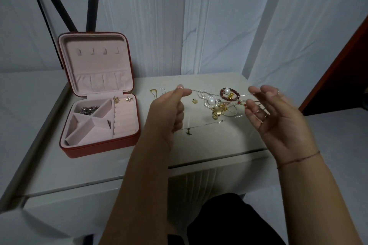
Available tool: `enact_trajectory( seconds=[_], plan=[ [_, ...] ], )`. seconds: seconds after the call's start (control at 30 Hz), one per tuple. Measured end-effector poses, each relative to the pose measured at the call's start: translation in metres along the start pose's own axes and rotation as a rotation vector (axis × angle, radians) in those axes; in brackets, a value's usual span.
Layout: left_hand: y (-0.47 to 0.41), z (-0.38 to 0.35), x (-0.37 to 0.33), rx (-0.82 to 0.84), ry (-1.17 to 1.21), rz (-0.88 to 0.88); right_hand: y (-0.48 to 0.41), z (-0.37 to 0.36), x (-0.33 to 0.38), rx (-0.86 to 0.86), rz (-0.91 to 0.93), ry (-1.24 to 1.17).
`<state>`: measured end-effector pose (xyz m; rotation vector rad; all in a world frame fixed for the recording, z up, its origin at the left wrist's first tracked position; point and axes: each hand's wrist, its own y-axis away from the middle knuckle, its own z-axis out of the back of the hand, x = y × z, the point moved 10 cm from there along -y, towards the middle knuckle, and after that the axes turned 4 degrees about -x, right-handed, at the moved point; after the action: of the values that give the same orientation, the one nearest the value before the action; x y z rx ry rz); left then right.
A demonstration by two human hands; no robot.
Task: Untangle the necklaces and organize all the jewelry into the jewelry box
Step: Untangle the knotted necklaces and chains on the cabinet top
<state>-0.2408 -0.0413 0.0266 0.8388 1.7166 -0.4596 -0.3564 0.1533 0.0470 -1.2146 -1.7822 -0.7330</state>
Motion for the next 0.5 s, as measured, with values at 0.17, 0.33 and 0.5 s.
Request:
enact_trajectory(
  seconds=[0.17,0.33,0.5],
  plan=[
    [-0.001,-0.003,0.008,0.065,0.293,0.152,0.0,0.015,0.001,-0.12,0.051,0.246],
    [0.001,-0.005,0.013,0.1,0.346,0.206,-0.002,0.026,-0.001,-0.21,0.048,0.137],
    [0.004,-0.011,0.024,0.137,0.454,0.317,-0.005,0.033,-0.018,-0.269,-0.114,-0.105]
  ],
)
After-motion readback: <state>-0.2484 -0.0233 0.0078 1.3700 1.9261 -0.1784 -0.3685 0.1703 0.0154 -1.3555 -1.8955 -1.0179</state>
